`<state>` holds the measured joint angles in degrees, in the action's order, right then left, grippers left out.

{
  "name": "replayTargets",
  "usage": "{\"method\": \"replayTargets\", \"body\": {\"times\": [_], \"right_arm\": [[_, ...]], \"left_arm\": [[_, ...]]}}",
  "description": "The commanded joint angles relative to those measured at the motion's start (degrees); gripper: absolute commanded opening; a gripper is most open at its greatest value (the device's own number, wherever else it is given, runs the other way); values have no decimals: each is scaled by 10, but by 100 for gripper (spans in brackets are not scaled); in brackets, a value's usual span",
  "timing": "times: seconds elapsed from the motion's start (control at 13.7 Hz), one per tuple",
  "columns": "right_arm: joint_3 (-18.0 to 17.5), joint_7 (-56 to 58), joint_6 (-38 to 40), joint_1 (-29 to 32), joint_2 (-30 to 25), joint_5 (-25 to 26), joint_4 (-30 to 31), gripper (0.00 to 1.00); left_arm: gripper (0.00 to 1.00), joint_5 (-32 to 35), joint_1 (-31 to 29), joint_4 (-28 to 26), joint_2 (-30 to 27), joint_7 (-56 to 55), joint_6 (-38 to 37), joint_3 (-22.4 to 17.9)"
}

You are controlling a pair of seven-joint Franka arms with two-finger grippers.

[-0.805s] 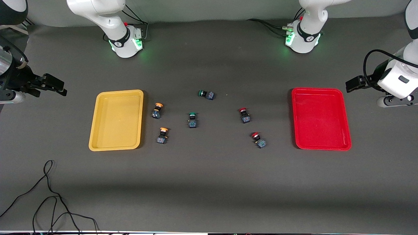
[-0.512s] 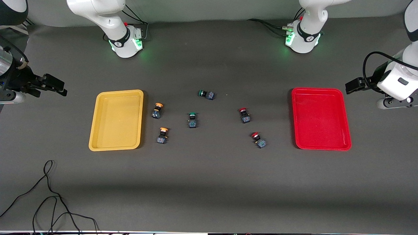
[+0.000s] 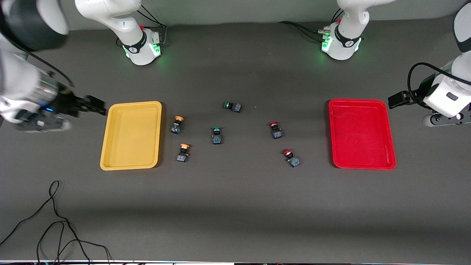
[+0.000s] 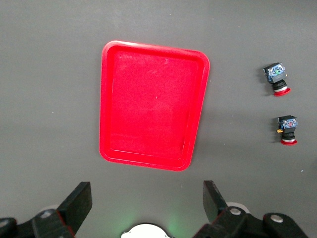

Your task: Place red and yellow buttons in trays

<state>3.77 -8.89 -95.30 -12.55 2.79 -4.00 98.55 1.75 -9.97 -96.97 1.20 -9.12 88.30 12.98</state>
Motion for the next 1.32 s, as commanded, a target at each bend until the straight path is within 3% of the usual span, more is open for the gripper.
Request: {"method": "replayTargets", "body": {"times": [0.0,0.22,0.59,0.88,1.1,1.24], "right_arm": [[2,-89,-53,-67,33,-6,30,100],[2,-147,-113,-117,75,-8,66,100],[2,-188,-299,-151,88,-11,224,100],[3,-191,-322,-154,133,-14,243,100],[2,-191,-384,-160,164,-57,272,100],[3,-191,-394,-170,179,-58,273,100]], "left_arm": [[100,2,6,20,23,-17,1,-3],[100,3,7,42,54,-20,1,-3],[100,5,29,64,111,-68,3,0],[100,-2,57,70,164,-78,23,9],[100,-9,75,69,192,-83,19,10],[100,-12,91,73,224,-123,34,10]]}}
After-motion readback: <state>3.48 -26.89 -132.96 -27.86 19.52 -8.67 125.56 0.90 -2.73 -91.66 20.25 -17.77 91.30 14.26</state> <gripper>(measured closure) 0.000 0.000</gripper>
